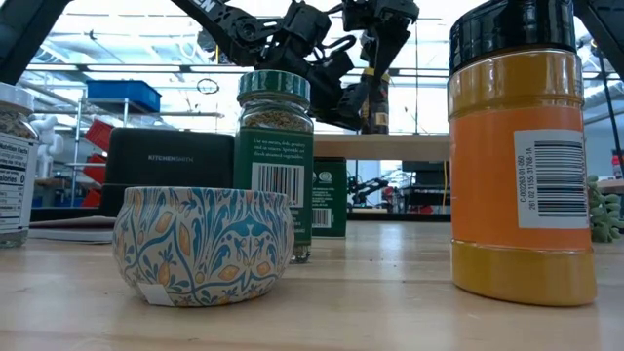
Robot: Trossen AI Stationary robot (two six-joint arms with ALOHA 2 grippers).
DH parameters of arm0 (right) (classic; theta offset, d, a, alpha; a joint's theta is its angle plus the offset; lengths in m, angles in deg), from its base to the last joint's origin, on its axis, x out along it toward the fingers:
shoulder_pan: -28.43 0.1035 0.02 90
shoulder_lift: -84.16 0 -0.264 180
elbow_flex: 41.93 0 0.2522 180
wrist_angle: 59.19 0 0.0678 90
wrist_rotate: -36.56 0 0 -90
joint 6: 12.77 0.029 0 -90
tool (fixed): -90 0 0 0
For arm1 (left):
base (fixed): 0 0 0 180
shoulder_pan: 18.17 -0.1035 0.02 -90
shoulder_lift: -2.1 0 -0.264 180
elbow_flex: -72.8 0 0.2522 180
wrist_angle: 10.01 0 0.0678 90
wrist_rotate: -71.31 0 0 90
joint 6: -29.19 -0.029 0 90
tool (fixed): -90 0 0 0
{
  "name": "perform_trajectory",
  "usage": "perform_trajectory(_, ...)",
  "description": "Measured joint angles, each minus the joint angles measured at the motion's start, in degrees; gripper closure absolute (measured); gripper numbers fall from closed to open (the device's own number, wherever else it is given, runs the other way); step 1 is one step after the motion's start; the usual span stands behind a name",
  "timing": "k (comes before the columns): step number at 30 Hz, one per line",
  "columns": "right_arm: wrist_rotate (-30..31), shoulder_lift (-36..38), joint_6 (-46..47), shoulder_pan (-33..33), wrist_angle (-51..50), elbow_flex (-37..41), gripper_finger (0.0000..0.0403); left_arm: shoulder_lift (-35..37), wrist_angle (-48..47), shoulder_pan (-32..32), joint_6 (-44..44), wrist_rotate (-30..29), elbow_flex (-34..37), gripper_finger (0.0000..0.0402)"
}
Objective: Shelf spices
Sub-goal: Put the yellow cap into the seasoning bottle
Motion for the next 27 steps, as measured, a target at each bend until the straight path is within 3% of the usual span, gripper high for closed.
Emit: perform_trajectory(27, 1.53, 0.02, -0.21, 0.14, 0.31, 0.00, 0.0156, 0.00, -0.08, 0.36, -0.30, 0.04, 0.02, 0.0304)
